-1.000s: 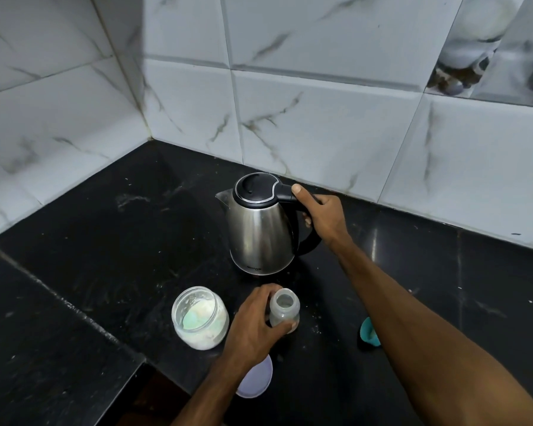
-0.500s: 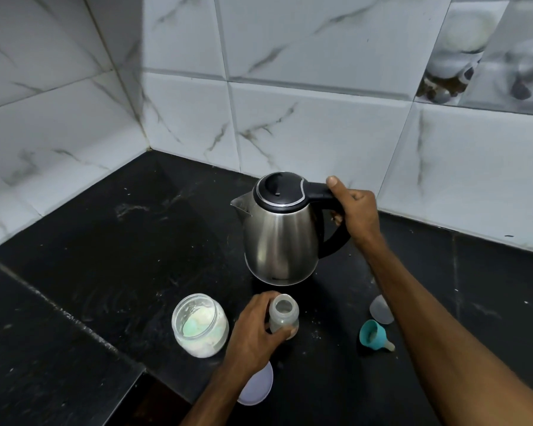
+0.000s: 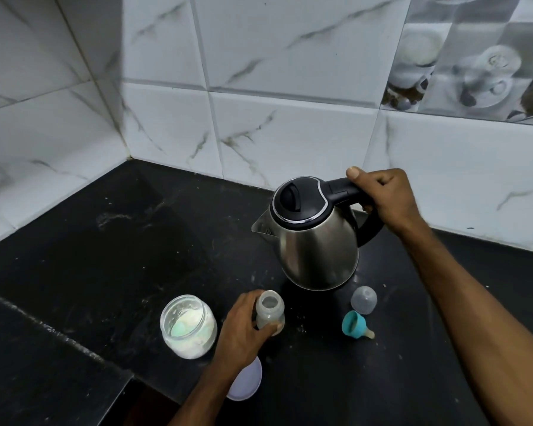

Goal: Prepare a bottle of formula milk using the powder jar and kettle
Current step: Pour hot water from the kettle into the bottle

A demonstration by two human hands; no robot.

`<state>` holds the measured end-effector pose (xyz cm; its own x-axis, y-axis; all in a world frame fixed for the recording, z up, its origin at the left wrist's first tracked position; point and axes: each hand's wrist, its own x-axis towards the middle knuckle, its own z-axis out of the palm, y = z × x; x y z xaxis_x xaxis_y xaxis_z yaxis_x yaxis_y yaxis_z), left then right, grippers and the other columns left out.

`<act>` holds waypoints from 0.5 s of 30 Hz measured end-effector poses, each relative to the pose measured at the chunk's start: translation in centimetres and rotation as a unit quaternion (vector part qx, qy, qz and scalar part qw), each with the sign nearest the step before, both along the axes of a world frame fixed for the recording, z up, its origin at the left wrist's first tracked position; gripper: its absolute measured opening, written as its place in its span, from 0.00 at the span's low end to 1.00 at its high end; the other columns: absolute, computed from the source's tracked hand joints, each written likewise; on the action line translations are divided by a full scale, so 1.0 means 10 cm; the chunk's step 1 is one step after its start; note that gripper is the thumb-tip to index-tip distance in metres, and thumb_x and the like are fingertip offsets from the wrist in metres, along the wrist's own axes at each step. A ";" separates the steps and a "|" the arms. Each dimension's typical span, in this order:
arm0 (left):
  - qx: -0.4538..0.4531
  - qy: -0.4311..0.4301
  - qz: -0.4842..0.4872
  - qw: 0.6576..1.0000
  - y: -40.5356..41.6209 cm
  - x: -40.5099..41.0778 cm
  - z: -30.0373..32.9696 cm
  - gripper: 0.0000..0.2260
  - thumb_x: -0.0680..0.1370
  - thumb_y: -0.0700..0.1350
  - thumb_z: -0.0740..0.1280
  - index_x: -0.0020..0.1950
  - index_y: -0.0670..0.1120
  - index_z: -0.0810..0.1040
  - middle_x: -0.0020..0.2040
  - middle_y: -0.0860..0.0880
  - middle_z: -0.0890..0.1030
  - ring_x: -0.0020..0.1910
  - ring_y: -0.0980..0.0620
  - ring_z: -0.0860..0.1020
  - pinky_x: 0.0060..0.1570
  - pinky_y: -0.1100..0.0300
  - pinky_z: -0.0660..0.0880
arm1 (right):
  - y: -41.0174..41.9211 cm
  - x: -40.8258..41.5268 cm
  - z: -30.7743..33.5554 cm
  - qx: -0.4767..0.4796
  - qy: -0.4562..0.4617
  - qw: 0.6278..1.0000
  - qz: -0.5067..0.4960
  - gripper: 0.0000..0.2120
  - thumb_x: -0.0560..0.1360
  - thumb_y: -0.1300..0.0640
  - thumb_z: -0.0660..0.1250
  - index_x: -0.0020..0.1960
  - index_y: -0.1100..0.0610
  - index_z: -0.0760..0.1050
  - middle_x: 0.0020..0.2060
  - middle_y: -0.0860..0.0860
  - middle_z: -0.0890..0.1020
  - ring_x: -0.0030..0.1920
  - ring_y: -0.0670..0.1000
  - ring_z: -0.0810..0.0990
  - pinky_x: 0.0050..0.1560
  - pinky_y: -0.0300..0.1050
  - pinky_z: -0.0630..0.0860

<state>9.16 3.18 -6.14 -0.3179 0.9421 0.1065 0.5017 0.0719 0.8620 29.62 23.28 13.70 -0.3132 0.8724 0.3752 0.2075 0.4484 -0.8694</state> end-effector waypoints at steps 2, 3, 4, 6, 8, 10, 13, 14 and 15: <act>0.004 -0.005 0.000 1.000 0.00 0.00 -0.01 0.22 0.67 0.53 0.76 0.57 0.65 0.74 0.56 0.61 0.78 0.56 0.62 0.78 0.57 0.52 0.79 | -0.04 0.03 0.03 0.008 -0.018 1.000 0.003 0.41 0.68 0.33 0.68 0.29 0.74 0.64 0.23 0.66 0.64 0.26 0.54 0.62 0.30 0.53 0.62; 0.005 -0.006 0.000 1.000 0.00 -0.01 -0.01 0.22 0.66 0.54 0.75 0.57 0.65 0.74 0.56 0.60 0.78 0.56 0.62 0.78 0.57 0.52 0.79 | -0.06 0.04 0.04 0.012 -0.026 1.000 0.005 0.41 0.67 0.33 0.68 0.30 0.74 0.64 0.23 0.63 0.63 0.27 0.54 0.62 0.31 0.51 0.61; 0.005 -0.006 0.000 1.000 0.00 -0.01 -0.01 0.22 0.67 0.54 0.75 0.57 0.65 0.74 0.56 0.60 0.78 0.56 0.62 0.78 0.56 0.52 0.79 | -0.09 0.04 0.06 0.016 -0.035 0.999 0.008 0.41 0.67 0.33 0.68 0.30 0.74 0.64 0.23 0.61 0.62 0.27 0.54 0.61 0.31 0.48 0.60; 0.003 -0.002 -0.002 1.000 0.01 -0.01 -0.01 0.22 0.68 0.51 0.77 0.58 0.64 0.74 0.56 0.59 0.78 0.56 0.61 0.78 0.56 0.52 0.79 | -0.15 0.06 0.10 0.029 -0.054 0.998 0.013 0.40 0.67 0.34 0.68 0.29 0.73 0.63 0.23 0.59 0.62 0.27 0.53 0.61 0.30 0.45 0.59; 0.002 0.004 -0.005 1.000 0.00 -0.02 -0.01 0.22 0.69 0.48 0.78 0.59 0.60 0.74 0.55 0.59 0.78 0.55 0.61 0.78 0.57 0.52 0.78 | -0.21 0.07 0.13 0.048 -0.075 0.996 0.018 0.39 0.68 0.35 0.68 0.28 0.71 0.60 0.23 0.57 0.61 0.26 0.52 0.59 0.29 0.45 0.57; 0.007 0.012 -0.006 1.000 0.00 -0.02 0.00 0.21 0.69 0.47 0.78 0.58 0.58 0.75 0.54 0.60 0.77 0.55 0.60 0.78 0.57 0.53 0.77 | -0.27 0.08 0.17 0.066 -0.098 0.993 0.022 0.37 0.69 0.35 0.68 0.27 0.68 0.59 0.24 0.56 0.60 0.27 0.52 0.58 0.29 0.45 0.56; 0.011 0.016 -0.007 1.000 0.00 0.00 0.02 0.20 0.68 0.49 0.77 0.57 0.60 0.74 0.53 0.62 0.77 0.54 0.61 0.77 0.56 0.55 0.77 | -0.32 0.09 0.22 0.085 -0.129 0.988 0.026 0.36 0.69 0.36 0.69 0.27 0.66 0.58 0.24 0.55 0.58 0.27 0.51 0.57 0.28 0.43 0.55; 0.012 0.016 -0.006 1.000 0.00 0.00 0.02 0.20 0.68 0.51 0.77 0.57 0.60 0.75 0.53 0.62 0.77 0.54 0.61 0.77 0.56 0.55 0.77 | -0.33 0.09 0.23 0.089 -0.139 0.986 0.027 0.36 0.69 0.36 0.69 0.27 0.66 0.58 0.24 0.55 0.58 0.27 0.51 0.57 0.28 0.42 0.55; 0.011 0.017 -0.006 1.000 0.00 0.00 0.02 0.20 0.68 0.51 0.76 0.57 0.59 0.75 0.53 0.61 0.77 0.54 0.61 0.77 0.56 0.55 0.77 | -0.35 0.09 0.24 0.092 -0.148 0.984 0.028 0.36 0.68 0.35 0.69 0.27 0.65 0.58 0.24 0.55 0.57 0.27 0.50 0.56 0.28 0.42 0.54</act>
